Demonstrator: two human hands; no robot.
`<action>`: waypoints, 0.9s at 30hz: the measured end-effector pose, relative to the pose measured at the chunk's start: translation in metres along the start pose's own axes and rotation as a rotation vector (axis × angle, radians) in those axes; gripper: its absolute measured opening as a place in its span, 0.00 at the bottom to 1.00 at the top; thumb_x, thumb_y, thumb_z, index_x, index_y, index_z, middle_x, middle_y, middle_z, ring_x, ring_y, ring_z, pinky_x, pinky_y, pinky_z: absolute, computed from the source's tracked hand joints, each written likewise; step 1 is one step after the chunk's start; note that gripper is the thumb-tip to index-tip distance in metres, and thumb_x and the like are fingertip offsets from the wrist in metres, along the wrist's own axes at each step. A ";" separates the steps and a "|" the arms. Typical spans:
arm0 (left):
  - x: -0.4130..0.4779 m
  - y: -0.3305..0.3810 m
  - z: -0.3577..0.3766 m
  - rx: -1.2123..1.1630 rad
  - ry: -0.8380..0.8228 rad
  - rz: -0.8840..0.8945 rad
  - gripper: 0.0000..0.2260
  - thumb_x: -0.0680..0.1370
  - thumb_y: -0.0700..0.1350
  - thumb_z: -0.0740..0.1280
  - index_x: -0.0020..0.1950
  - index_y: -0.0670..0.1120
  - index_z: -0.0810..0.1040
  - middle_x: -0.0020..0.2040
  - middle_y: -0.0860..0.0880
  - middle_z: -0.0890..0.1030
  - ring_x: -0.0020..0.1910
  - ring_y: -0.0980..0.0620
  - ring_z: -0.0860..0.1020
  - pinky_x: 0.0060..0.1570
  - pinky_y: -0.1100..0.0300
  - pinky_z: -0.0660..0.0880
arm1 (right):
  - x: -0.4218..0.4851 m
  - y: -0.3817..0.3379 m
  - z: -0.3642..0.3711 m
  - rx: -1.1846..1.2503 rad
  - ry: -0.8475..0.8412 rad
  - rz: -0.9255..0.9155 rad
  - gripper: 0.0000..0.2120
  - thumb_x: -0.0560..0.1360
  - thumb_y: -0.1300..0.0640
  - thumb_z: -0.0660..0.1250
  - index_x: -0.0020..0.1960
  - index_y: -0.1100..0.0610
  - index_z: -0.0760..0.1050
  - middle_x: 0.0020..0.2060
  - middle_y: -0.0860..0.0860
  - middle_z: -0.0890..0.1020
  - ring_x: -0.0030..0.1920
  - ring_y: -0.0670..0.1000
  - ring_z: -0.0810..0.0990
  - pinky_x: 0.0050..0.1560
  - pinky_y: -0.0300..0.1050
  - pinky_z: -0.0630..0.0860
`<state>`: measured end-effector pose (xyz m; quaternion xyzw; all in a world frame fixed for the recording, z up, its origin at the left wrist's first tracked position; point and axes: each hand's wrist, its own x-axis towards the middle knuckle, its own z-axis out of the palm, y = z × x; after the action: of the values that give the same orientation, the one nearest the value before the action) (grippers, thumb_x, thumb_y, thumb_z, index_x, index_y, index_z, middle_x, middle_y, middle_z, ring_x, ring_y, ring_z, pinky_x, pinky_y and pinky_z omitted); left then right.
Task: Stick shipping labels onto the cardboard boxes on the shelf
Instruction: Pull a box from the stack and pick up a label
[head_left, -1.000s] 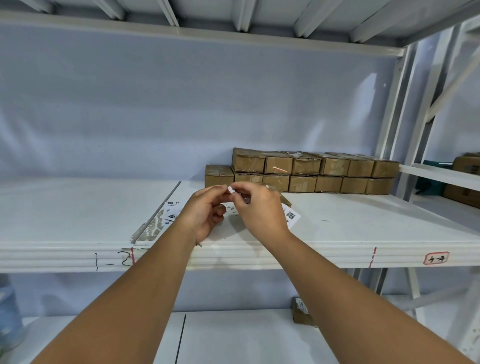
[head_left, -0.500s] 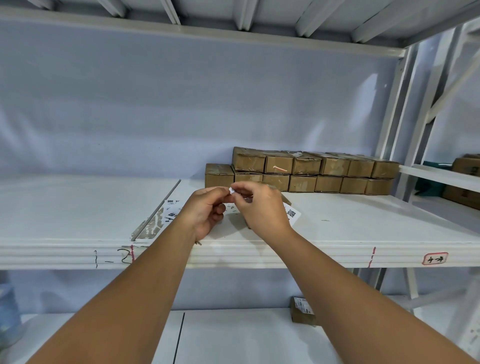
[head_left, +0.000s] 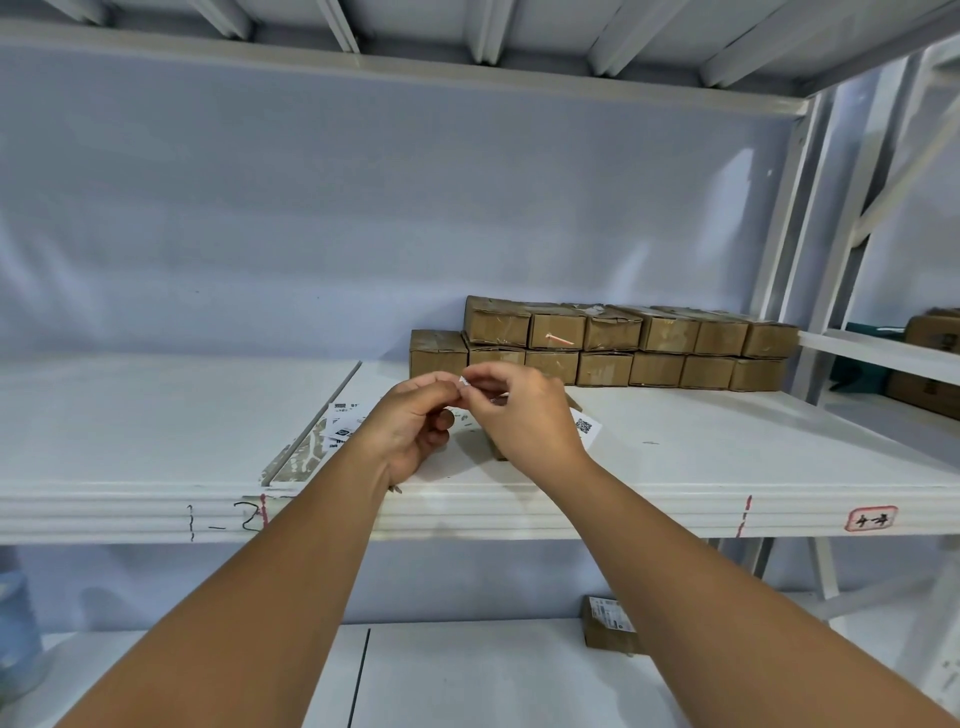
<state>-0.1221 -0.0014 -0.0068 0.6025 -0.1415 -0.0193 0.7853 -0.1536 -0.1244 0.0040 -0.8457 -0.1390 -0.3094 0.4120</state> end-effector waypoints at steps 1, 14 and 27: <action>0.000 0.000 0.000 0.002 0.000 0.001 0.10 0.78 0.36 0.60 0.39 0.46 0.74 0.26 0.54 0.76 0.23 0.59 0.64 0.23 0.68 0.57 | 0.001 0.000 0.000 -0.008 0.002 -0.006 0.08 0.75 0.54 0.69 0.52 0.54 0.83 0.46 0.48 0.85 0.48 0.43 0.82 0.54 0.36 0.75; 0.000 -0.004 -0.003 0.041 -0.086 0.025 0.05 0.77 0.40 0.64 0.42 0.45 0.77 0.38 0.49 0.75 0.25 0.59 0.65 0.24 0.69 0.59 | 0.008 -0.002 -0.005 -0.071 -0.026 0.007 0.05 0.75 0.55 0.67 0.47 0.53 0.82 0.37 0.46 0.82 0.41 0.46 0.79 0.46 0.40 0.74; -0.002 0.002 -0.001 -0.105 0.002 -0.069 0.10 0.79 0.39 0.56 0.38 0.48 0.68 0.28 0.53 0.78 0.22 0.57 0.65 0.23 0.66 0.59 | 0.019 -0.004 -0.020 0.426 0.108 0.361 0.09 0.77 0.61 0.64 0.45 0.50 0.79 0.37 0.49 0.81 0.36 0.50 0.80 0.42 0.48 0.78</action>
<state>-0.1243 0.0001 -0.0055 0.5650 -0.1187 -0.0533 0.8148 -0.1493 -0.1384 0.0281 -0.7334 -0.0257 -0.2394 0.6357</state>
